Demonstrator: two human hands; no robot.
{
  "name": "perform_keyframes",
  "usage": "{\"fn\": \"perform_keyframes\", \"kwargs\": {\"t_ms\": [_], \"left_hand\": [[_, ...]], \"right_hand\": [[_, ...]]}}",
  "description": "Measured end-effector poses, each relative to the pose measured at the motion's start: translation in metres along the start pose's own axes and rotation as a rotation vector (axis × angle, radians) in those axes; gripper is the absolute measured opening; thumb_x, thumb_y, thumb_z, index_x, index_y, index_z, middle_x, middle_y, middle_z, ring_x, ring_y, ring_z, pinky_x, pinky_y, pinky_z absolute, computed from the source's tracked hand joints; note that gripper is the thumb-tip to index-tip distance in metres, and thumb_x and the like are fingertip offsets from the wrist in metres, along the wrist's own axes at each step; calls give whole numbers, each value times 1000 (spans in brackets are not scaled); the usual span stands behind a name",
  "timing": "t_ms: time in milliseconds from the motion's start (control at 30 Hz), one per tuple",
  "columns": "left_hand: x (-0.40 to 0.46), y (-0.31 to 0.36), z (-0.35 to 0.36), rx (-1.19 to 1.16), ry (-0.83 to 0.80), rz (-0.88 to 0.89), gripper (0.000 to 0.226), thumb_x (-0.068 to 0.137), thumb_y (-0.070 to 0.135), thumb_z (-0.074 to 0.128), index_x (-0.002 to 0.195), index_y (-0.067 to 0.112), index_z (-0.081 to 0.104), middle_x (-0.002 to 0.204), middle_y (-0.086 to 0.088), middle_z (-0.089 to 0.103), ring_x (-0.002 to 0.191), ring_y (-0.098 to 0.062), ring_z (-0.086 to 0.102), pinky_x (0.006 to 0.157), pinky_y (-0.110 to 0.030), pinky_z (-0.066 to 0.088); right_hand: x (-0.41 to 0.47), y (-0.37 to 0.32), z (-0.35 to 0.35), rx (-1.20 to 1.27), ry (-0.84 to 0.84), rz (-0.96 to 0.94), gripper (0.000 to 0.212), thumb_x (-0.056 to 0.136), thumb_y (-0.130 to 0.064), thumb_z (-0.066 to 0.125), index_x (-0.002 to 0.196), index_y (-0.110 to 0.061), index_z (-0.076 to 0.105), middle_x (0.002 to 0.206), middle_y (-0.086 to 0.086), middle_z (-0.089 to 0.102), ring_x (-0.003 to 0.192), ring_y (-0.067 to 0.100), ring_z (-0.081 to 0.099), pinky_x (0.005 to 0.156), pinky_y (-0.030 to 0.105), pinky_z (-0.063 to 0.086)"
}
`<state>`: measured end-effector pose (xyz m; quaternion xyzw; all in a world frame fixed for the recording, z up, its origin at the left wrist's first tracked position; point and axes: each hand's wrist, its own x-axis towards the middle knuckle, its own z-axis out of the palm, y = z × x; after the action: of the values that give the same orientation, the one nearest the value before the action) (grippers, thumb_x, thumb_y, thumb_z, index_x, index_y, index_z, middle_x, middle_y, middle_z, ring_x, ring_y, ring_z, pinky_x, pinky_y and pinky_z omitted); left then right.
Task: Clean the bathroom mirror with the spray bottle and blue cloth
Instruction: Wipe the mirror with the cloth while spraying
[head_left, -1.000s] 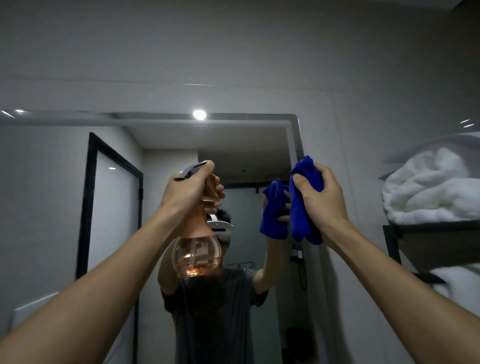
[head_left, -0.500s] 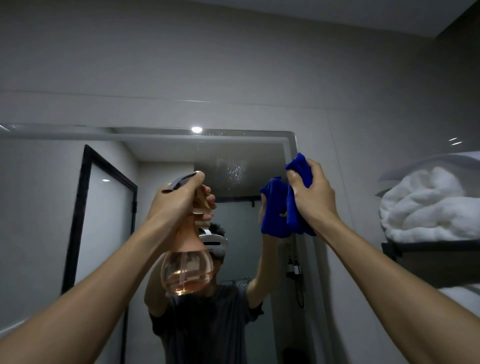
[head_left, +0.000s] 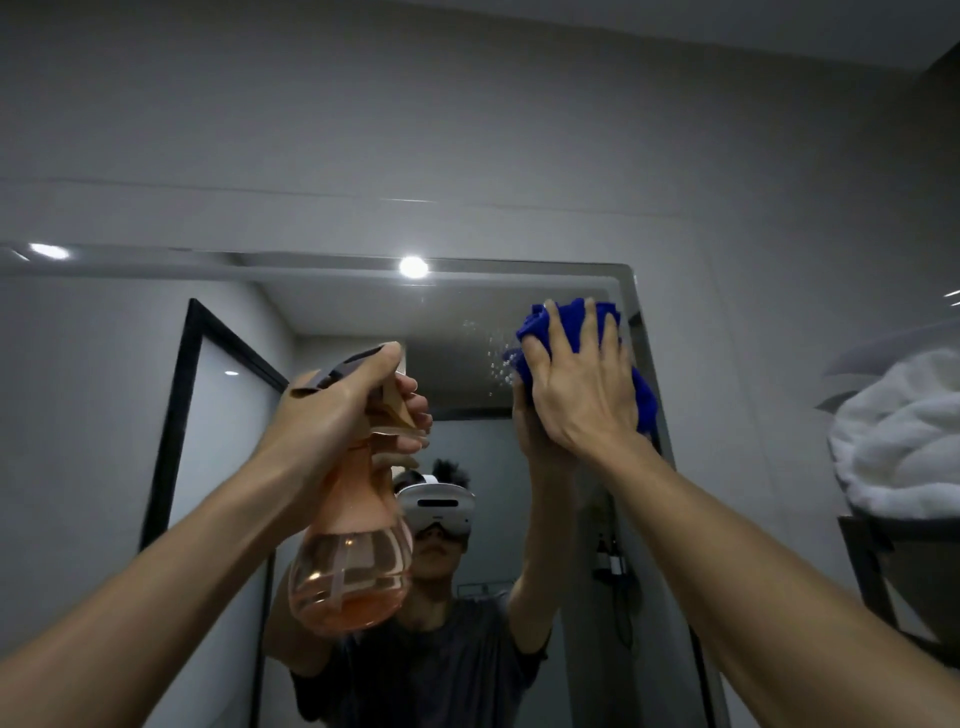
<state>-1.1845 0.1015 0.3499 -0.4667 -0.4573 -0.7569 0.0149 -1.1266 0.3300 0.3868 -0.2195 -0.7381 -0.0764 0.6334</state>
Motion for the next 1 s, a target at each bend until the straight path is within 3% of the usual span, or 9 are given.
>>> {"fn": "perform_keyframes", "kwargs": {"t_ms": [133,233,333,400,500,600,800,867,1000], "left_hand": [[2,-1,-9,30,1,37,33,90,38,64,93,5,70,85,-14,77,72,-21,76,64,-32,62],[2,-1,-14,46,7,61,36,90,39,62,100,5,69,89,-13,78,79,-23,77,66,-32,64],[-1,-6,-16,52,3,58,43,83,44,63,102,6,69,90,-14,78,79,-24,76,67,-33,62],[-4,-11,-14,48,4,33,43,80,45,64,100,6,69,90,-14,78,79,-26,75,69,-34,62],[-4,-17,-8,-7,-18,-12,40,84,40,65,99,3,69,92,-17,78,77,-27,76,62,-32,62],[-1,-20,0,-36,1,-32,36,89,36,65,95,1,71,87,-18,77,68,-22,76,57,-31,61],[3,-12,-8,-10,19,-3,40,89,37,68,99,-2,71,98,-24,75,77,-29,76,63,-36,62],[4,-8,-12,-2,24,22,37,89,37,67,95,1,72,94,-21,77,72,-26,76,66,-37,62],[10,-4,-21,10,21,23,35,90,38,68,93,3,72,91,-19,77,69,-24,76,63,-36,62]], "right_hand": [[19,-33,2,75,-56,-166,56,104,-52,14,157,-33,12,166,7,1,153,29,-3,123,50,0],[5,-48,11,8,-72,-384,60,101,-50,32,156,-38,10,166,7,5,153,27,0,124,48,3],[-30,-33,17,30,-73,-548,69,98,-48,45,157,-34,12,165,4,14,153,21,6,125,43,6],[-50,-7,21,-15,-96,-588,71,98,-52,42,157,-34,7,166,1,11,153,17,4,125,40,5],[-57,34,17,-101,-91,-486,71,98,-59,30,157,-38,-4,166,-2,2,153,16,-1,125,45,6],[-36,58,5,-55,-64,-280,70,97,-61,24,155,-40,-9,166,-3,-3,152,16,-5,124,40,0],[42,55,-10,138,-17,21,65,102,-57,13,157,-28,-2,166,8,1,153,26,-4,124,46,3],[66,40,-11,166,-12,67,64,101,-53,11,158,-26,-2,166,9,-1,153,30,-4,123,51,3],[82,0,-9,161,3,-1,65,103,-42,26,158,-23,-3,165,14,2,152,31,-2,123,49,2]]}}
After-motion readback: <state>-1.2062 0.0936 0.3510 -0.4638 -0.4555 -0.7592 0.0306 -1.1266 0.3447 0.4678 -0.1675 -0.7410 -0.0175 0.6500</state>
